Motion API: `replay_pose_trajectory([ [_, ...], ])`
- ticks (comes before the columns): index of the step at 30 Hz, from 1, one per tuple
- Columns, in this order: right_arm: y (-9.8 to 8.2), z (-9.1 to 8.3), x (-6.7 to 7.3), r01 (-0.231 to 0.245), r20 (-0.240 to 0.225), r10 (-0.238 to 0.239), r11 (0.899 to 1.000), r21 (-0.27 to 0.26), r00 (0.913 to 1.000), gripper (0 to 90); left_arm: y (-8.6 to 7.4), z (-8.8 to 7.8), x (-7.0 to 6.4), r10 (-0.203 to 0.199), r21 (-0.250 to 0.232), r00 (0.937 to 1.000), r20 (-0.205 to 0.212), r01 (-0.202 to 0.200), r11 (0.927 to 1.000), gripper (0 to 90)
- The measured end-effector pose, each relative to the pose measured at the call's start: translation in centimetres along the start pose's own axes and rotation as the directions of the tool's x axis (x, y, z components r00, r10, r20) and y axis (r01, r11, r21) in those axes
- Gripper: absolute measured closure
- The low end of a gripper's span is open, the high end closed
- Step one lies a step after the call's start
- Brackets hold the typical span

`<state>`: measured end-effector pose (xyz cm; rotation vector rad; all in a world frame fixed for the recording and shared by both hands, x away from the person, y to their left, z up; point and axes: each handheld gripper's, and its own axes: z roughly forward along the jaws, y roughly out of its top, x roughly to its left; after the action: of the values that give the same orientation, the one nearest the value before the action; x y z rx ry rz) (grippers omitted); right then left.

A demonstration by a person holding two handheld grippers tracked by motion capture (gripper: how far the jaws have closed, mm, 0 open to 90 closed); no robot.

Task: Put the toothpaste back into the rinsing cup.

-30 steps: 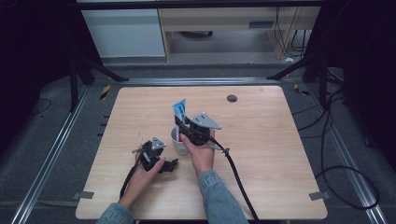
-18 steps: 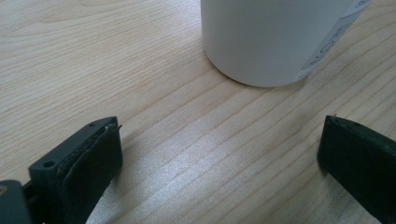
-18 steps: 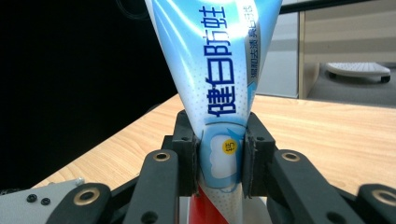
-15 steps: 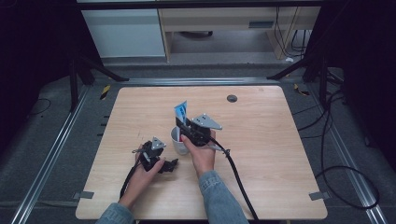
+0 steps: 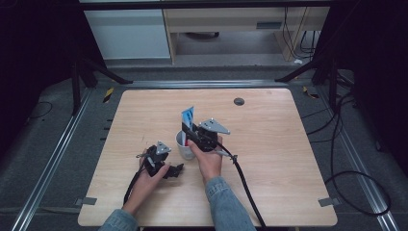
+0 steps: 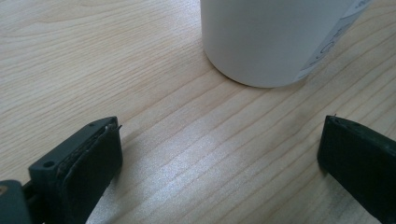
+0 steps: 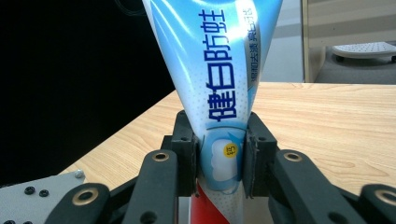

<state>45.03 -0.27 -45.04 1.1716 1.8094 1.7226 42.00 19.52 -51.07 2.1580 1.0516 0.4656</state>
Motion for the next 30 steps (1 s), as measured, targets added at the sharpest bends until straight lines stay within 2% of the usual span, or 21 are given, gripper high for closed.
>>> replay_pose_trajectory([
  [14, 0.6, -0.4, -0.7, -0.007, 0.019, 0.006, 0.999, 0.041, 0.9998, 67.4, 0.0, 0.0, 0.0, 0.000, 0.000, 1.0000, 0.000, 0.000, 1.0000, 0.0],
  [24, 0.9, -0.8, -1.2, -0.021, 0.023, 0.020, 0.998, 0.061, 0.9995, 61.4, 0.0, 0.0, 0.0, 0.000, 0.000, 1.0000, 0.000, 0.000, 1.0000, 0.0],
  [30, 1.0, -0.8, -1.2, -0.008, 0.030, 0.006, 0.997, 0.072, 0.9995, 59.0, 0.0, 0.0, 0.0, 0.000, 0.000, 1.0000, 0.000, 0.000, 1.0000, 0.0],
])
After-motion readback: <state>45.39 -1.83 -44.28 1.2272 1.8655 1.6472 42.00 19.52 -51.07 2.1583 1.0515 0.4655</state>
